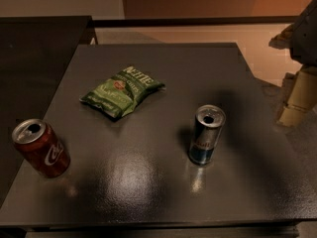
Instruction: Move redbull can near green jalapeno chip bag
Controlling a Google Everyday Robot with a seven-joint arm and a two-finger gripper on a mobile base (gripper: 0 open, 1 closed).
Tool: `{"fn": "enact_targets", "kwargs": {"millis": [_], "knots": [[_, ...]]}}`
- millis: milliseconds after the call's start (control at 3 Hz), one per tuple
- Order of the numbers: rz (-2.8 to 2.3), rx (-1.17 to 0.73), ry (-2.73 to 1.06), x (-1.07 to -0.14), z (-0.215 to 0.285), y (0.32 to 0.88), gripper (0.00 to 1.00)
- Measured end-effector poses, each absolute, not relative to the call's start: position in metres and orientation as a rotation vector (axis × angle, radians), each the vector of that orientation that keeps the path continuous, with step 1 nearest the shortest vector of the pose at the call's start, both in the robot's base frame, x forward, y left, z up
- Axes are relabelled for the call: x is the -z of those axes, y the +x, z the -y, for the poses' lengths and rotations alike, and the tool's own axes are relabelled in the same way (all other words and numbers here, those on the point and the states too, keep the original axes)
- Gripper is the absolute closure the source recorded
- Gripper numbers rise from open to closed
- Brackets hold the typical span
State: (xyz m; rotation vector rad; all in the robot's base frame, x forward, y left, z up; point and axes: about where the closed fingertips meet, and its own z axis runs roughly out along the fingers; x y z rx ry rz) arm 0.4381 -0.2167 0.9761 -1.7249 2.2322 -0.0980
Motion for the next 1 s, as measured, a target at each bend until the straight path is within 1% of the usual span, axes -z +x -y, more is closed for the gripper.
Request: {"fn": "enact_targets", "kwargs": {"millis": [333, 667, 1000], "knots": [[-2.225, 0.1, -1.73, -0.977, 0.215, 0.438, 0.0], [-2.172, 0.034, -1.757, -0.973, 0.205, 0.434, 0.0], [-2.076, -0.094, -1.82, -0.961, 0.179, 0.423, 0.0]]}}
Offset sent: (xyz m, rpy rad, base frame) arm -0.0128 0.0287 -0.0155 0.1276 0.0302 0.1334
